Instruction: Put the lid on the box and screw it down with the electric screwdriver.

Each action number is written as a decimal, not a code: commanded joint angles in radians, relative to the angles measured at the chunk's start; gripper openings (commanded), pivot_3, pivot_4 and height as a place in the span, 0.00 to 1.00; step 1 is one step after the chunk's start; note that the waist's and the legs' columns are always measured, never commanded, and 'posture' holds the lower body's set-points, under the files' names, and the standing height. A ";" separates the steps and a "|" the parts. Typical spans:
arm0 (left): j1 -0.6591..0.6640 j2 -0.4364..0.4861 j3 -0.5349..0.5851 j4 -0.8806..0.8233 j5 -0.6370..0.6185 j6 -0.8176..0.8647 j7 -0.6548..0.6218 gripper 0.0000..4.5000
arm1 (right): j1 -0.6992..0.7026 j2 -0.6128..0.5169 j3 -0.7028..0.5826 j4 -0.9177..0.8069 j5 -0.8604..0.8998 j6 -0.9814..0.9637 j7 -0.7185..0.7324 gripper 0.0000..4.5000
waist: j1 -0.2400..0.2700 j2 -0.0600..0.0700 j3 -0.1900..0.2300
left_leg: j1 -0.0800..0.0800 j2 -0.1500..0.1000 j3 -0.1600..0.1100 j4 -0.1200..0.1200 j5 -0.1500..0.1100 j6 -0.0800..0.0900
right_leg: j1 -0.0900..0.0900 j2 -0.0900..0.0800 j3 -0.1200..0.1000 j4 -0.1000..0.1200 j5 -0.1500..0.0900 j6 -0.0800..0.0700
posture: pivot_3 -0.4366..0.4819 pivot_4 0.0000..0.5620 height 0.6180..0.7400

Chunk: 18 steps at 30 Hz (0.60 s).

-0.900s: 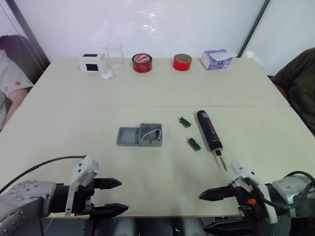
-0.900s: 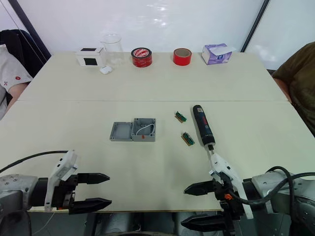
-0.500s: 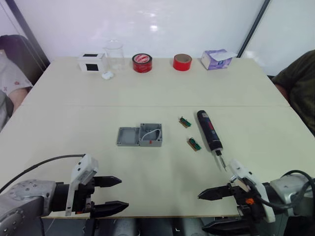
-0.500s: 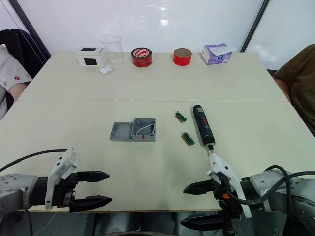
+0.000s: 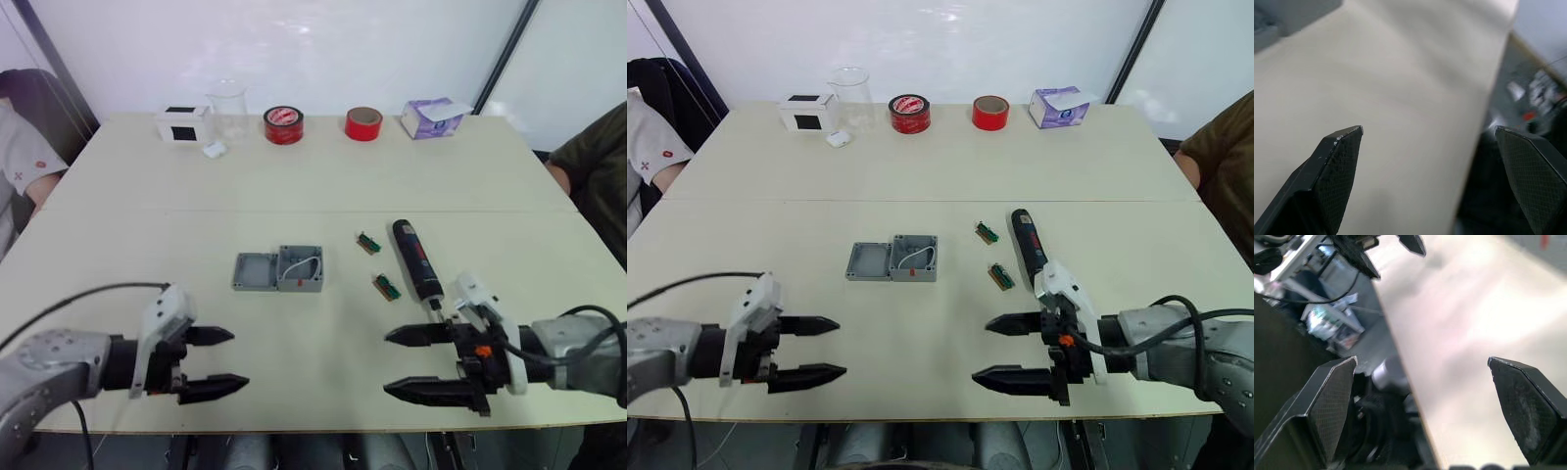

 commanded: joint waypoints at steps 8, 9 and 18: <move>-0.752 0.096 -0.460 0.175 0.310 -0.035 -0.211 0.98 | -0.239 0.098 0.171 0.032 -0.120 -0.033 -0.154 1.00 | 0.002 0.001 0.000 | -0.002 -0.001 0.002 0.000 0.000 0.000 | 0.001 0.000 -0.002 -0.001 0.000 0.000 | 0.48 0.27 1.00; -0.812 0.078 -0.504 0.190 0.340 -0.038 -0.234 0.98 | -0.248 0.090 0.196 0.028 -0.159 -0.036 -0.139 1.00 | 0.003 0.001 0.000 | -0.003 -0.001 0.002 0.000 0.000 0.000 | 0.000 0.000 -0.002 -0.001 0.000 0.000 | 0.48 0.27 1.00; -1.189 -0.205 -0.861 0.430 0.640 -0.119 -0.377 0.98 | -0.267 0.133 0.319 -0.010 -0.336 -0.073 -0.061 1.00 | 0.018 0.001 0.000 | -0.005 -0.002 0.000 0.003 0.000 0.001 | 0.000 0.001 -0.002 -0.001 0.000 0.002 | 0.48 0.27 1.00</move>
